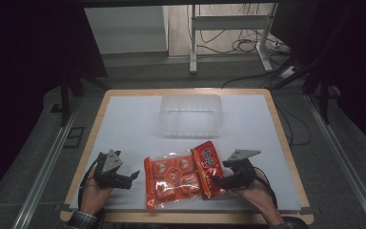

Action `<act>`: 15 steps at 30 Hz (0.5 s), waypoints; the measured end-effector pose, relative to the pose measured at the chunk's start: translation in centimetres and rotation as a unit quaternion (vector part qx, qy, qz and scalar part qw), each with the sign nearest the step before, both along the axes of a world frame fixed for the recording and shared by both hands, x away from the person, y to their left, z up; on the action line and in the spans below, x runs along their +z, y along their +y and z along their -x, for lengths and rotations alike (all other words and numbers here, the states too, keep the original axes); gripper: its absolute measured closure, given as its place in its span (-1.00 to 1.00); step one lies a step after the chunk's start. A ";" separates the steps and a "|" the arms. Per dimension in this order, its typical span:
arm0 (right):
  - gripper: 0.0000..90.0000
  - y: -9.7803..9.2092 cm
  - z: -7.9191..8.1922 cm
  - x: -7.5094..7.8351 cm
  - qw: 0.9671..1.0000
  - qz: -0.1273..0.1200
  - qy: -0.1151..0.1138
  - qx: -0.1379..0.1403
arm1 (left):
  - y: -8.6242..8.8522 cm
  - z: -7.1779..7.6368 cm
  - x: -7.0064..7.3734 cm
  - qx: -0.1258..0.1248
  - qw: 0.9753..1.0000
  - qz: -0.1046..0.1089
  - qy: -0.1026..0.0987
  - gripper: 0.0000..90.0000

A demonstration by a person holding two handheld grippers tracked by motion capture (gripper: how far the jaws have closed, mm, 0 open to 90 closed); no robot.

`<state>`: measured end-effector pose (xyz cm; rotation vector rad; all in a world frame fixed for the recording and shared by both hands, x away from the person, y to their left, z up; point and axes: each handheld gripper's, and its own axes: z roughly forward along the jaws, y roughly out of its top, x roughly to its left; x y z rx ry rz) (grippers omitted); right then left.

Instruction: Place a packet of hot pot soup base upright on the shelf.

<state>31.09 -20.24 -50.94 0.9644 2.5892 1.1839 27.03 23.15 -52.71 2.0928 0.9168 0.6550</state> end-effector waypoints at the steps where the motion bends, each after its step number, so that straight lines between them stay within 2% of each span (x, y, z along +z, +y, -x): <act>1: -0.45 0.0 -0.1 -0.1 1.000 -0.003 0.004 0.001 | 0.0 0.0 0.0 0.000 1.000 -0.001 0.000 -1.00; 5: -0.31 0.3 -0.5 -0.4 1.000 -0.003 0.015 0.006 | -0.1 0.0 -0.1 0.000 1.000 0.000 -0.001 -1.00; 6: -0.27 0.4 -0.6 -0.5 1.000 -0.003 0.016 0.006 | 0.0 0.0 0.0 -0.002 1.000 -0.005 0.001 -1.00; 9: -0.15 0.8 -0.9 -0.6 1.000 -0.003 0.017 0.015 | -0.1 0.0 -0.1 0.000 1.000 0.000 -0.001 -1.00; 11: -0.11 0.9 -0.9 -0.6 1.000 -0.003 0.017 0.017 | -0.1 0.0 -0.1 -0.001 1.000 -0.002 -0.001 -1.00; 14: 0.08 1.6 -1.2 -0.7 1.000 0.005 0.013 0.028 | -0.1 0.0 -0.1 -0.002 1.000 -0.003 -0.001 -1.00; 15: 0.08 1.6 -1.2 -0.7 1.000 0.005 0.013 0.028 | -0.1 0.0 -0.1 -0.002 1.000 -0.003 -0.001 -1.00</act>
